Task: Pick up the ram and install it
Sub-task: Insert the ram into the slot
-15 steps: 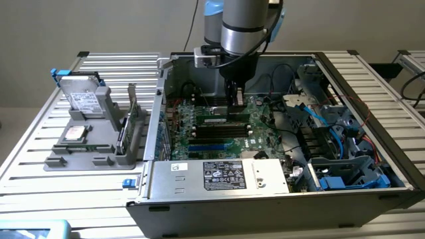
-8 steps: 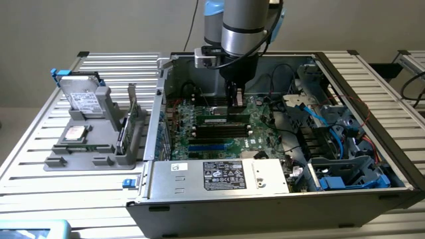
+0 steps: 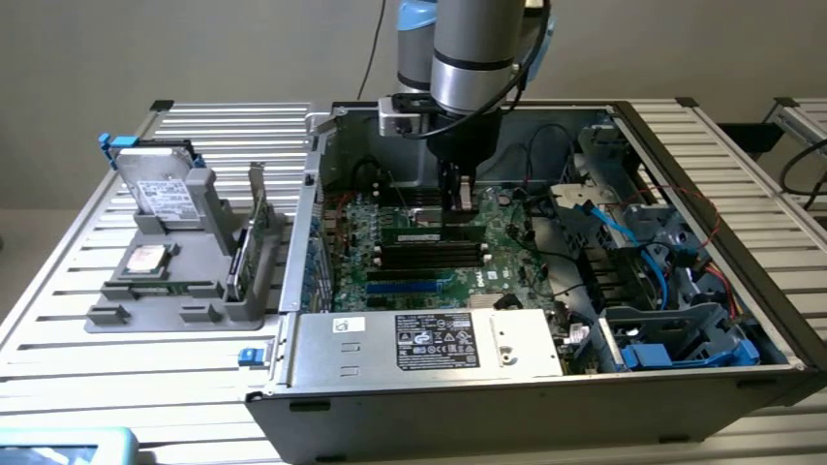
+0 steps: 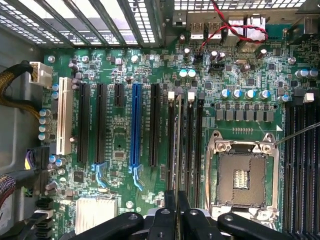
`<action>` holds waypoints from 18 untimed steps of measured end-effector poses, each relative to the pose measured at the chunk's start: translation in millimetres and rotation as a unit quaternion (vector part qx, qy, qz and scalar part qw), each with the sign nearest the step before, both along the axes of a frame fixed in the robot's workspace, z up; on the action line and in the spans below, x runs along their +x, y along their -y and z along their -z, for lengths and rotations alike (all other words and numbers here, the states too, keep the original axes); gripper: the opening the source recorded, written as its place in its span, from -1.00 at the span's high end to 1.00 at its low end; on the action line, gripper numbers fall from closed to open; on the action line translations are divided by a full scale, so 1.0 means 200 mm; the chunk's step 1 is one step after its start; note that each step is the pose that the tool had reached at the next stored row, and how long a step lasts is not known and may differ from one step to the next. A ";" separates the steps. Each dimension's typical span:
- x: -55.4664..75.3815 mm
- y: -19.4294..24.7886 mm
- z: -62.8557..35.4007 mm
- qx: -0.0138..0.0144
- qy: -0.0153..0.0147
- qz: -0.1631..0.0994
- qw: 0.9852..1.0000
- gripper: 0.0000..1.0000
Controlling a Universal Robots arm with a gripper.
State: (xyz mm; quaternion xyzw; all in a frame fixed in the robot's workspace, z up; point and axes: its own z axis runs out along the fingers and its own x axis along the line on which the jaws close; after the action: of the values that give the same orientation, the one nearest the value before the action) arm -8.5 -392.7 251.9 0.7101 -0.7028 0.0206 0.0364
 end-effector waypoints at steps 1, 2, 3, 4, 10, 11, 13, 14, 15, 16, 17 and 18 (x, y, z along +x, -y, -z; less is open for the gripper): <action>0.00 0.000 0.004 0.000 0.000 0.000 1.000 0.73; 0.00 0.000 0.010 0.000 0.000 0.000 1.000 0.73; 0.00 0.000 0.015 -0.001 0.000 0.000 1.000 0.73; 0.00 0.000 0.020 -0.001 0.000 0.000 1.000 0.73; 0.00 0.000 0.029 -0.009 0.000 0.000 1.000 0.73; 0.00 0.001 0.030 -0.009 0.000 0.000 1.000 0.73; 0.00 0.000 0.038 -0.009 0.000 0.000 1.000 0.73; 0.00 0.000 0.041 -0.009 0.000 0.000 1.000 0.73; 0.00 0.000 0.044 -0.009 0.000 0.000 1.000 0.73; 0.00 0.000 0.047 -0.009 0.000 0.000 1.000 0.73; 0.00 0.000 0.048 -0.009 0.000 0.000 1.000 0.73; 0.00 0.001 0.050 -0.009 0.000 0.000 1.000 0.73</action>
State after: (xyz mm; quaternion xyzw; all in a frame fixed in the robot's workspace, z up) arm -8.3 -392.8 241.9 0.7098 -0.7026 0.0272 0.0427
